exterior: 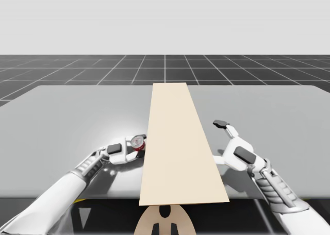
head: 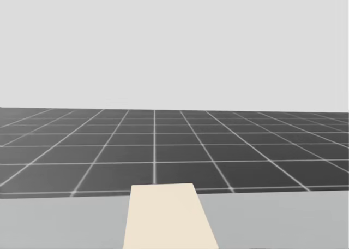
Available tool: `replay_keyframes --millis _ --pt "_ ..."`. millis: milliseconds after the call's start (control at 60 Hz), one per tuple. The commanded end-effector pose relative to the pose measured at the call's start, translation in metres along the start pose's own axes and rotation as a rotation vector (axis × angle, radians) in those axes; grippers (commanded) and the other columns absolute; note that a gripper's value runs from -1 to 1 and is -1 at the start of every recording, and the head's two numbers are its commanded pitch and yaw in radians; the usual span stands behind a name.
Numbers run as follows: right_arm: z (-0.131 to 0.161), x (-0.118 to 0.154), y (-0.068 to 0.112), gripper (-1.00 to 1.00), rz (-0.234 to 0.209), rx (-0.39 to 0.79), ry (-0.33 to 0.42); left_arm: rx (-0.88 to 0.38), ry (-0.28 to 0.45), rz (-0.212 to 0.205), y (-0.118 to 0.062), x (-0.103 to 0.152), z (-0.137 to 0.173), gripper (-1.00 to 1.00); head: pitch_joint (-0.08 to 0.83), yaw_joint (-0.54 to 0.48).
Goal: Retrieve the object from inside the box.
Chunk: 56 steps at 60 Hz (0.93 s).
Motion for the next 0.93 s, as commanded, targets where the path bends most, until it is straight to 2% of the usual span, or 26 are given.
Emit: replay_keyframes --millis 17,283,467,700,767,933 --pt "0.007 -0.003 -0.002 -1.0 -0.002 0.005 0.006 0.081 -0.047 -0.074 -0.002 0.026 0.051 1.0 0.004 -0.08" --pt "0.014 -0.008 -0.009 -1.0 -0.014 -0.018 0.011 0.255 -0.127 -0.099 -0.008 0.042 0.116 1.0 -0.003 -0.07" --pt "0.015 -0.009 -0.012 -1.0 -0.013 -0.033 0.017 0.376 -0.174 -0.178 0.004 0.085 0.147 1.0 -0.002 -0.08" --pt "0.014 -0.012 -0.015 -1.0 -0.018 -0.042 0.026 0.46 -0.172 -0.262 0.025 0.145 0.146 1.0 -0.006 -0.08" --pt "0.014 -0.012 -0.016 -1.0 -0.02 -0.045 0.029 0.497 -0.173 -0.294 0.036 0.17 0.142 1.0 -0.006 -0.08" --pt "0.011 -0.015 -0.016 -1.0 0.007 -0.054 0.033 0.622 -0.205 -0.333 0.067 0.225 0.133 1.0 0.001 -0.09"
